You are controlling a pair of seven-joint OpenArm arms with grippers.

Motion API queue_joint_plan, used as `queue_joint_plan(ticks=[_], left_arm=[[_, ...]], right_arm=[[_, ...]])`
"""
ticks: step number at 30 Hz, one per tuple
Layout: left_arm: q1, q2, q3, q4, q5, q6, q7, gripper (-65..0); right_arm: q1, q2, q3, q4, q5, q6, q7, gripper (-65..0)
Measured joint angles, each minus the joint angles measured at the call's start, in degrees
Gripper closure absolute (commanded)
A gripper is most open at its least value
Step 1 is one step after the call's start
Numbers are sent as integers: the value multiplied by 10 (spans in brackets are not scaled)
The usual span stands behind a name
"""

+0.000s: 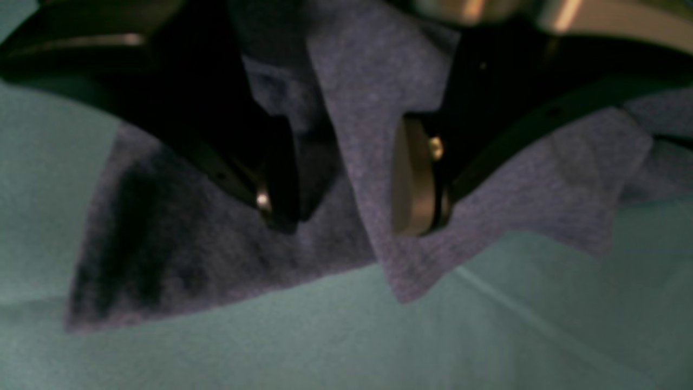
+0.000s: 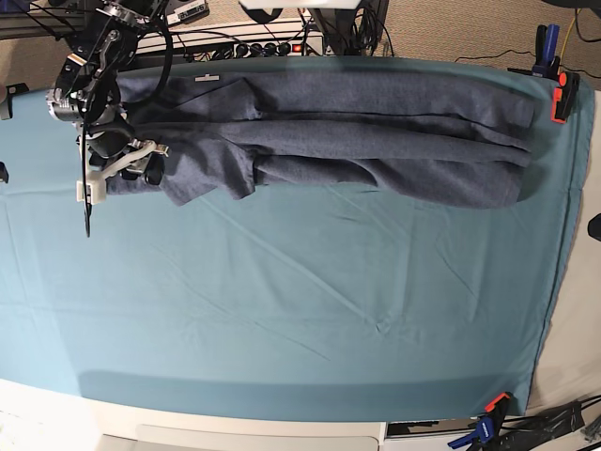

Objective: Fold the T-shirt properly
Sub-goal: 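Pinch the shirt's folded end with the right gripper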

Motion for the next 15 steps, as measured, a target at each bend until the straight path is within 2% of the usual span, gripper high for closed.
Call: queue_joint_plan(ticks=[5, 11, 13, 15], left_arm=[[0, 0, 0, 0, 0, 0, 0, -241], [0, 0, 0, 0, 0, 0, 0, -241], [0, 0, 0, 0, 0, 0, 0, -241], [0, 0, 0, 0, 0, 0, 0, -241]], right_arm=[[0, 0, 0, 0, 0, 0, -13, -276], [-2, 0, 0, 0, 0, 1, -22, -58], [-2, 0, 0, 0, 2, 2, -22, -11], [-2, 0, 0, 0, 13, 9, -25, 0]])
